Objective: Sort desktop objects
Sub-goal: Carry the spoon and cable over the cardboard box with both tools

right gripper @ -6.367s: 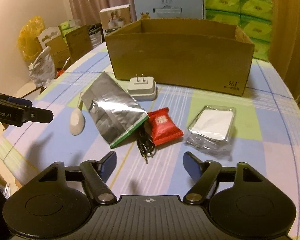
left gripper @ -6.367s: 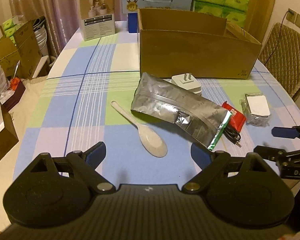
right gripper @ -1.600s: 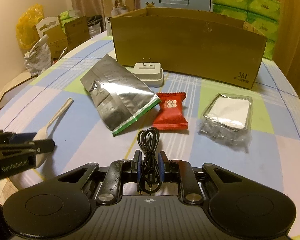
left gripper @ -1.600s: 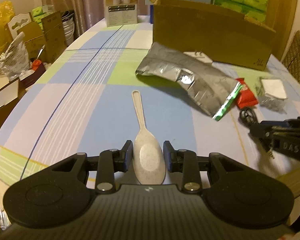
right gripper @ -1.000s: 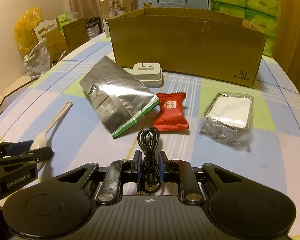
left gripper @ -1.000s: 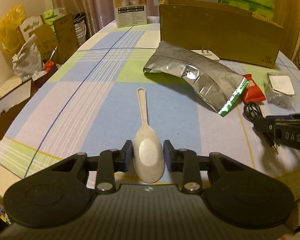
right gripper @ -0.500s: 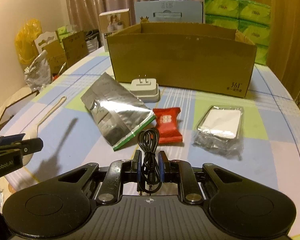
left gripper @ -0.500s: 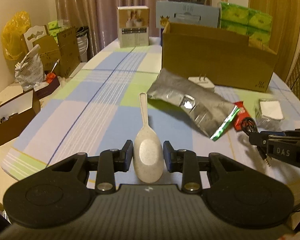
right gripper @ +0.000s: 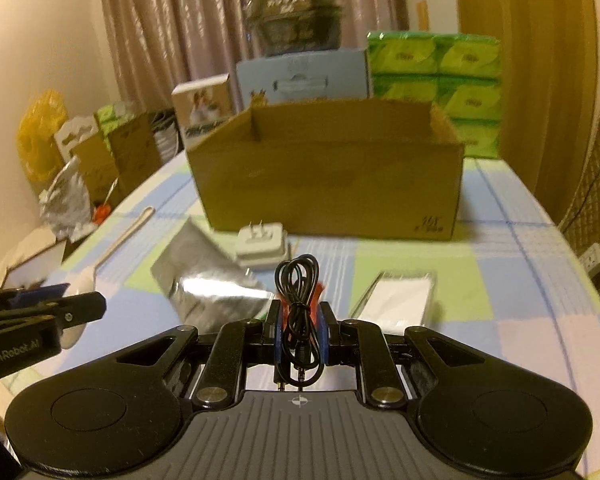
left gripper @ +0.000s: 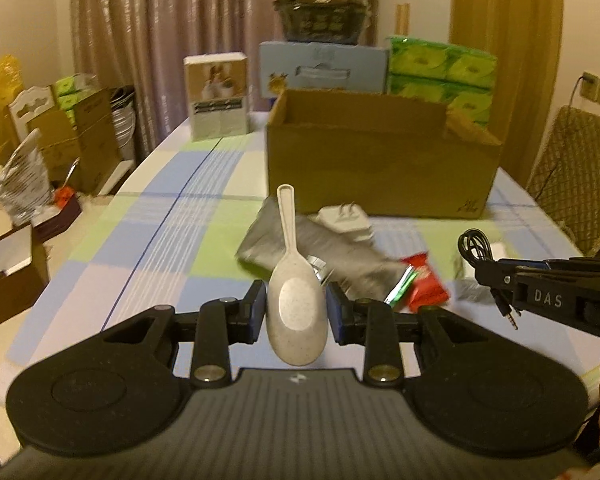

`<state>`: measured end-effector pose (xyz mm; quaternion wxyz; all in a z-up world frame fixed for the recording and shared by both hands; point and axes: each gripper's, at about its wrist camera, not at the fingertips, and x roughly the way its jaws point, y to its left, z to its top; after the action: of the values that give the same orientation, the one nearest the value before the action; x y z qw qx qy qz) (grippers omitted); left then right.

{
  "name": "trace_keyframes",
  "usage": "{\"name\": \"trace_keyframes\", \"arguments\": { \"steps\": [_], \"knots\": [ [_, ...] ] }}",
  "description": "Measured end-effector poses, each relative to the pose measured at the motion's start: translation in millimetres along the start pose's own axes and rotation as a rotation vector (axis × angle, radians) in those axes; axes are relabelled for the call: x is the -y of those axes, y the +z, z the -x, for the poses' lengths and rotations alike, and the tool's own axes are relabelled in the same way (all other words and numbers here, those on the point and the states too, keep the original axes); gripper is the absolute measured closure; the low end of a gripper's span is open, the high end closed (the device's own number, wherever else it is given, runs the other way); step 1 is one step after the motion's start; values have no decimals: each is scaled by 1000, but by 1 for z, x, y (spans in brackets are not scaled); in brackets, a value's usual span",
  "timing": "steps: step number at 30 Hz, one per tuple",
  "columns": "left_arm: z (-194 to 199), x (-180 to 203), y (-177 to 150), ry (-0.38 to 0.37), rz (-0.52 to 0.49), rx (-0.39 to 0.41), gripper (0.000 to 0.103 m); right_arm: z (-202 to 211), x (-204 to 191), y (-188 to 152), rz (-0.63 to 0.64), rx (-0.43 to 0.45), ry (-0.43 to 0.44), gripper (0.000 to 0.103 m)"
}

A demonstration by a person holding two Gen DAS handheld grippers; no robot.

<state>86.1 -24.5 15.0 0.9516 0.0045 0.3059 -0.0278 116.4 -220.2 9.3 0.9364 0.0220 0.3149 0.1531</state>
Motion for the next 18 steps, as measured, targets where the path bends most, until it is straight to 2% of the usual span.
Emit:
{"name": "trace_keyframes", "arguments": {
  "steps": [10,18],
  "knots": [
    [-19,19,72,-92,-54,60,76,5,21,69,-30,90,-9,90],
    [-61,28,136,-143,-96,70,76,-26,37,131,-27,102,8,90]
  ]
}}
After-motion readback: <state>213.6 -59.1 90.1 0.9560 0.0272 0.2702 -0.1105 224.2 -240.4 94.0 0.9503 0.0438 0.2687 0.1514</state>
